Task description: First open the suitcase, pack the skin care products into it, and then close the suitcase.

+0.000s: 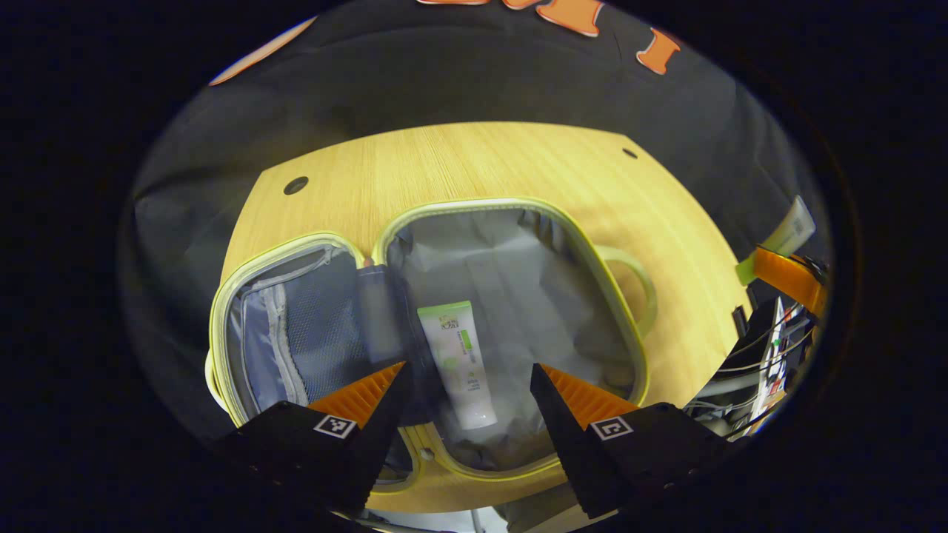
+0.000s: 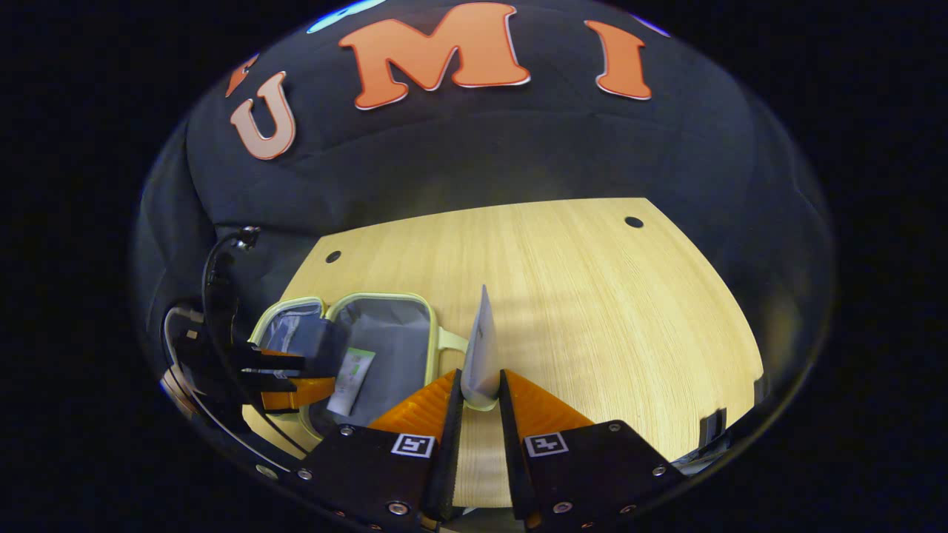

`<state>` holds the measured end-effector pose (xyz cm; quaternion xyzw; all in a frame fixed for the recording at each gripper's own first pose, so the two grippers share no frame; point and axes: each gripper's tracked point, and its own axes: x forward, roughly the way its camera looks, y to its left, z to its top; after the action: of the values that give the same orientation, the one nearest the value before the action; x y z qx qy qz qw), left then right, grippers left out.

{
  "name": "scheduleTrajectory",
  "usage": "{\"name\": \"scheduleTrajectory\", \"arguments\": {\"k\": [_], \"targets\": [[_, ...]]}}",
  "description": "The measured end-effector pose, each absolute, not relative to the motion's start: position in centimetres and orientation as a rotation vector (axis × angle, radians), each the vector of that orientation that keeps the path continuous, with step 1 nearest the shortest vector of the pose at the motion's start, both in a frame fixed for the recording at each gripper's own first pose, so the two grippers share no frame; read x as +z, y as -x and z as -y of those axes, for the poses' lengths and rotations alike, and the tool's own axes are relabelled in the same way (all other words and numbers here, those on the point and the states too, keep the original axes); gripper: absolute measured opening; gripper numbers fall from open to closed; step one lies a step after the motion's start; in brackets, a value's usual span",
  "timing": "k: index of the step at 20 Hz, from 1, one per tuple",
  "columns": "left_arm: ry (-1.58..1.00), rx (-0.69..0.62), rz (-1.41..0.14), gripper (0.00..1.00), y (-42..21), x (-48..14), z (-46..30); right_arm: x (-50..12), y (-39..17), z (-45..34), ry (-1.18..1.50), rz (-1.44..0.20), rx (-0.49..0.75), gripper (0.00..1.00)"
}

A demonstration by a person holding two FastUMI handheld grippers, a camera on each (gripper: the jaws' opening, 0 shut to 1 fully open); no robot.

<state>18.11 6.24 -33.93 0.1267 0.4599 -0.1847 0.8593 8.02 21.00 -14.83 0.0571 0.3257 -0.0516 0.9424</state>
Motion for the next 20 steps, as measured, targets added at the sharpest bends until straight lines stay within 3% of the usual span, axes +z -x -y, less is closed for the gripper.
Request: {"name": "scheduleTrajectory", "arguments": {"k": [4,10,16,20], "targets": [[-0.190,-0.309,-0.823,0.99,-18.2,-29.1,-10.2,-13.3,-11.7,-26.1,-0.067,-0.701,0.039,0.30],[-0.097,-0.131,-0.721,0.98,-15.3,-23.3,-19.4,-17.9,-14.3,-33.7,-0.050,-0.925,0.235,0.30],[-0.039,0.001,-0.720,0.98,-13.7,-23.3,-26.3,-25.7,-14.0,-34.7,-0.051,-1.162,0.167,0.30],[-0.017,0.026,-0.740,0.98,-13.2,-24.3,-28.7,-27.3,-13.6,-34.4,-0.056,-1.198,0.133,0.27]]}}
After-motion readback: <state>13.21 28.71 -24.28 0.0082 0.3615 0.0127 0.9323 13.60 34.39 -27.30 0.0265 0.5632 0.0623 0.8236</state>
